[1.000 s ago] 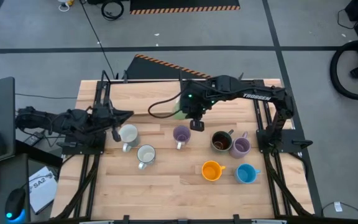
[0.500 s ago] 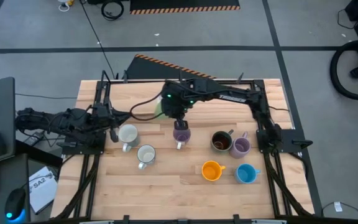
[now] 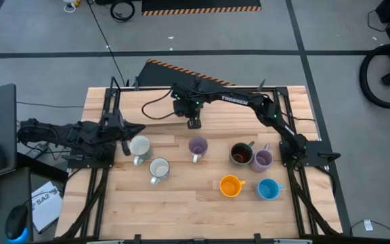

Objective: Place coffee mugs
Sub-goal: Put the green patterned mug on the shelf

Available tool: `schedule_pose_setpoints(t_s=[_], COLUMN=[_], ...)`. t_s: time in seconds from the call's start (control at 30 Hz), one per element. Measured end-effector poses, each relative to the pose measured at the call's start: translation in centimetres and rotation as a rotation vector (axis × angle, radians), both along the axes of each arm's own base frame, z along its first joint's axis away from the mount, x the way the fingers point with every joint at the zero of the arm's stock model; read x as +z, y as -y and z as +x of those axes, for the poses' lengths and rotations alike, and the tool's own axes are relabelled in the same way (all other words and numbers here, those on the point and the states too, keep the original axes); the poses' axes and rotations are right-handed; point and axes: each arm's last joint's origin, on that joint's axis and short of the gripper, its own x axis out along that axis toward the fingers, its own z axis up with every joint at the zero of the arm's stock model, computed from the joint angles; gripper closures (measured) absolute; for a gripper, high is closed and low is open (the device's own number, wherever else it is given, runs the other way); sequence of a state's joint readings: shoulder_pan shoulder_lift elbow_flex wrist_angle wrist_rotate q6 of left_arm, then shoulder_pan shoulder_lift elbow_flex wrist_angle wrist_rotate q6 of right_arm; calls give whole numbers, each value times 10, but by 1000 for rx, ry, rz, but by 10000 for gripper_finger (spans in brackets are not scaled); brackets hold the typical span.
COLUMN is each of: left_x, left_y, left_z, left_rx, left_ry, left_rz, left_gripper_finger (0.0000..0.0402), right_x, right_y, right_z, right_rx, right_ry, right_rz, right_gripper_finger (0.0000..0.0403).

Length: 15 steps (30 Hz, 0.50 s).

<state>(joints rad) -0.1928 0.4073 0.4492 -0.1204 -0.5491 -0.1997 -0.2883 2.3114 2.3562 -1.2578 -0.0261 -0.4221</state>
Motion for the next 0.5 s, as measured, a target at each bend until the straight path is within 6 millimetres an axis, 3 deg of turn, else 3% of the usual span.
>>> schedule_pose_setpoints(t_s=[0.5], left_x=[-10], left_y=[2], left_z=[25], left_rx=[50], left_ry=[-96], left_rz=[5], left_gripper_finger=[381], right_x=[0], right_y=[0], right_z=[-4], right_rx=[63], right_ry=[-18], right_rz=[39], right_gripper_finger=[378])
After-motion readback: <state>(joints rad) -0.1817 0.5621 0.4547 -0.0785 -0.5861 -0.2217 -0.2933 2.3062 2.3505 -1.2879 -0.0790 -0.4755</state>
